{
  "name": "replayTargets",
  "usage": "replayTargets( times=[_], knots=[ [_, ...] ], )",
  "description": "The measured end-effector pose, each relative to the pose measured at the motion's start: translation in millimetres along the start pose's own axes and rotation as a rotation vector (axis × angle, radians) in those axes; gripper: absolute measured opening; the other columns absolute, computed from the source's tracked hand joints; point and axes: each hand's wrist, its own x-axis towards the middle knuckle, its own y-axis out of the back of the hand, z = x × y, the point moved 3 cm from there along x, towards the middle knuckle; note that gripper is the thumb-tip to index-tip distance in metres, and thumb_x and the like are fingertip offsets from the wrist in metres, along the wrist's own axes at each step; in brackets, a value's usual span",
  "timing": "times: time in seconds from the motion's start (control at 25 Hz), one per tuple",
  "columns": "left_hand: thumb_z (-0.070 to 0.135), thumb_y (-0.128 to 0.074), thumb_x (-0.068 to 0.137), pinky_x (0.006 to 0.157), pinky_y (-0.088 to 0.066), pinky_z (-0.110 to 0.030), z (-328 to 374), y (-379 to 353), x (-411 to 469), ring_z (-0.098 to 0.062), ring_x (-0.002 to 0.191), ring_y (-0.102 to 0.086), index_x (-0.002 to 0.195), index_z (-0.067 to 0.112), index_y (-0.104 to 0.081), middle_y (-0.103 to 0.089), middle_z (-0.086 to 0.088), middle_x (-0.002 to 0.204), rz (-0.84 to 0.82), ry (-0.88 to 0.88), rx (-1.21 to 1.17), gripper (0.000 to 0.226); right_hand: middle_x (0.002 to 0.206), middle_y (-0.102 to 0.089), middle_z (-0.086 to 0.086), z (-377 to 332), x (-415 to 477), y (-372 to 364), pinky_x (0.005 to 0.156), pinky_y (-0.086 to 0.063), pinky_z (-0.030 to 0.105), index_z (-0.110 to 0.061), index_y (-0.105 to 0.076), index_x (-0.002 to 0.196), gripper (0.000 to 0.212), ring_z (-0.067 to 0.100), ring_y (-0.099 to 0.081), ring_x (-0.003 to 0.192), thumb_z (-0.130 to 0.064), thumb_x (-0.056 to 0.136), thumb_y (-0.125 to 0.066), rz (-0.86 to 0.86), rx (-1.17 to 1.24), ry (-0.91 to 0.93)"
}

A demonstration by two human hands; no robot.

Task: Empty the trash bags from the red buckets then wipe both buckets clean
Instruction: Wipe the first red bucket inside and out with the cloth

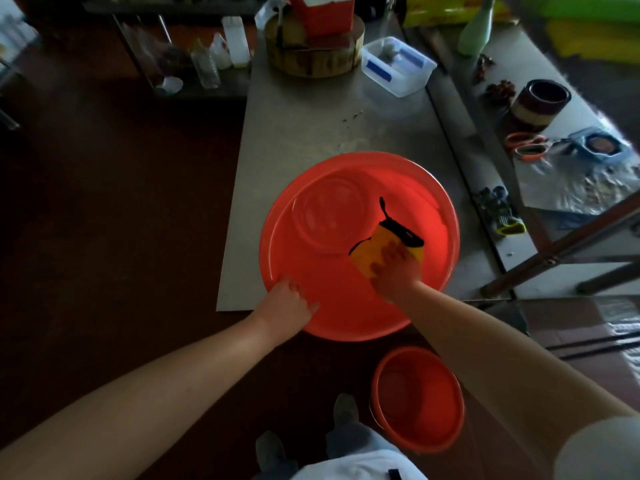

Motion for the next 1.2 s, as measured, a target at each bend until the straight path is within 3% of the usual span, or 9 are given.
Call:
replayTargets(
  times=[0.12,0.28,0.4,0.6,0.76,0.96,1.04,1.12,1.2],
  knots=[
    [0.032,-0.05,0.101,0.102,-0.038,-0.053,3,-1,3,-0.039,0.112,-0.059,0.146,0.021,-0.041,-0.065,-0.018,0.121,-0.021,0.003,0.02,0.048,0.168,-0.012,0.007,-37,-11,-2,0.124,-0.001,0.048,-0.037,-0.025,0.157,0.057,0.031,-0.005,0.155,-0.052,0.103,-0.029,-0.079,0.145,0.018],
    [0.027,-0.047,0.101,0.103,-0.037,-0.053,4,1,-1,-0.04,0.113,-0.059,0.133,0.018,-0.055,-0.066,-0.018,0.121,-0.008,0.002,0.038,0.034,0.169,-0.007,0.002,-97,-24,-2,0.12,-0.008,0.055,-0.039,-0.008,0.159,0.058,0.032,-0.007,0.154,-0.054,0.104,-0.015,-0.21,0.503,0.132],
    [0.032,-0.049,0.101,0.106,-0.035,-0.056,1,-3,-7,-0.041,0.118,-0.056,0.139,0.02,-0.049,-0.063,-0.02,0.126,-0.023,0.01,0.025,0.04,0.169,-0.006,0.002,-83,-30,-11,0.121,-0.007,0.052,-0.041,-0.007,0.159,0.058,0.03,-0.008,0.155,-0.056,0.103,-0.014,-0.132,0.356,0.179],
    [0.032,-0.047,0.103,0.103,-0.038,-0.055,7,1,-10,-0.04,0.112,-0.059,0.147,0.019,-0.041,-0.063,-0.022,0.122,-0.015,0.009,0.047,0.047,0.17,-0.002,0.005,-26,-26,-22,0.122,0.007,0.047,-0.041,-0.016,0.159,0.059,0.028,0.006,0.156,-0.058,0.102,-0.013,-0.076,0.104,0.014],
    [0.025,-0.048,0.102,0.103,-0.036,-0.056,8,3,-8,-0.038,0.113,-0.058,0.144,0.018,-0.046,-0.063,-0.018,0.123,-0.032,-0.024,0.096,0.043,0.17,0.002,0.004,-51,-41,-27,0.122,0.008,0.049,-0.04,-0.011,0.16,0.062,0.029,0.008,0.155,-0.061,0.101,-0.014,-0.165,0.217,-0.018],
    [0.019,-0.048,0.101,0.104,-0.037,-0.059,10,2,-10,-0.041,0.116,-0.058,0.133,0.014,-0.056,-0.064,-0.018,0.123,-0.046,-0.047,0.124,0.034,0.169,0.002,0.006,-90,-73,-25,0.122,-0.005,0.055,-0.037,0.0,0.16,0.06,0.035,0.001,0.155,-0.053,0.104,-0.015,-0.237,0.363,0.122],
    [0.018,-0.048,0.101,0.102,-0.039,-0.057,7,3,-11,-0.04,0.113,-0.059,0.132,0.014,-0.056,-0.065,-0.018,0.12,-0.021,-0.041,0.118,0.033,0.166,-0.014,0.012,-88,-81,-20,0.119,-0.018,0.056,-0.034,-0.01,0.16,0.056,0.039,-0.015,0.15,-0.047,0.106,-0.016,-0.192,0.326,0.178],
    [0.019,-0.048,0.101,0.1,-0.041,-0.055,3,2,-13,-0.039,0.109,-0.061,0.133,0.015,-0.055,-0.066,-0.017,0.117,0.008,-0.035,0.106,0.033,0.152,-0.037,0.012,-82,-82,-11,0.111,-0.031,0.052,-0.033,-0.032,0.153,0.052,0.037,-0.034,0.139,-0.047,0.106,-0.019,-0.086,0.326,0.166],
    [0.024,-0.048,0.102,0.1,-0.041,-0.054,1,0,-13,-0.039,0.108,-0.061,0.135,0.015,-0.052,-0.066,-0.017,0.116,0.03,-0.023,0.067,0.035,0.141,-0.047,0.011,-78,-78,-3,0.108,-0.03,0.049,-0.034,-0.047,0.142,0.05,0.035,-0.04,0.132,-0.054,0.103,-0.024,0.032,0.368,0.118]
  ],
)
